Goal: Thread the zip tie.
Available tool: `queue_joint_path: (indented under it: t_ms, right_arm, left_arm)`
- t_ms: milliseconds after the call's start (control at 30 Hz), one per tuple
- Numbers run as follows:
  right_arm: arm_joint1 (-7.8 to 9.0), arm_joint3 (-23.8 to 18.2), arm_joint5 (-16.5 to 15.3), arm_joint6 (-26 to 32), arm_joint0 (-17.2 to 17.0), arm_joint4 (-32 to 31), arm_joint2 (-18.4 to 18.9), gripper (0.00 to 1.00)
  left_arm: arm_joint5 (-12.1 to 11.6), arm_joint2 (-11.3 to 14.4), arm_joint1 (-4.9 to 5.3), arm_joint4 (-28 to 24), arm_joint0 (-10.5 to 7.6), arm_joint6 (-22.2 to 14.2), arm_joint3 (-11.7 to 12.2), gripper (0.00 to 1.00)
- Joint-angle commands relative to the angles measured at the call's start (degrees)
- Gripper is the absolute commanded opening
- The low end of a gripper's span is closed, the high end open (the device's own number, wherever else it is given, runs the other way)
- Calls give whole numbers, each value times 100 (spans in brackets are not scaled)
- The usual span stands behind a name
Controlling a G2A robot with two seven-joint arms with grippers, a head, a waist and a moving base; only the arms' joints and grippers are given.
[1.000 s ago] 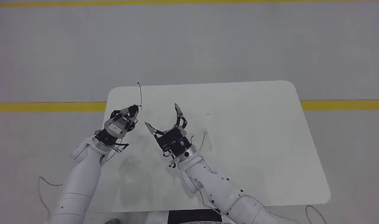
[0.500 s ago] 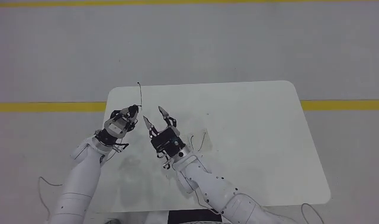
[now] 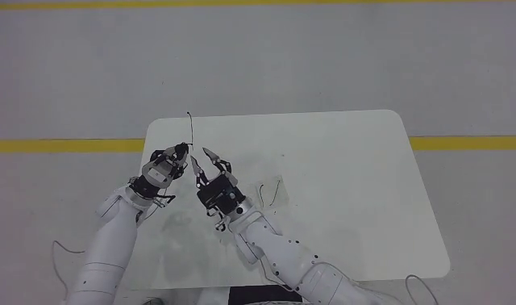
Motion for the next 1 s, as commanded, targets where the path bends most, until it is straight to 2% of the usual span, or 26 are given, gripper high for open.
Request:
queue_joint_path:
  t_ms: [0,967]
  right_arm:
    - [-21,12,-13,11,12,-11,-2,22]
    - [-284,248,58,-1,124,-221,96,15]
  left_arm:
    - [0,0,0,0,0,0,0,0]
    - [0,0,0,0,0,0,0,0]
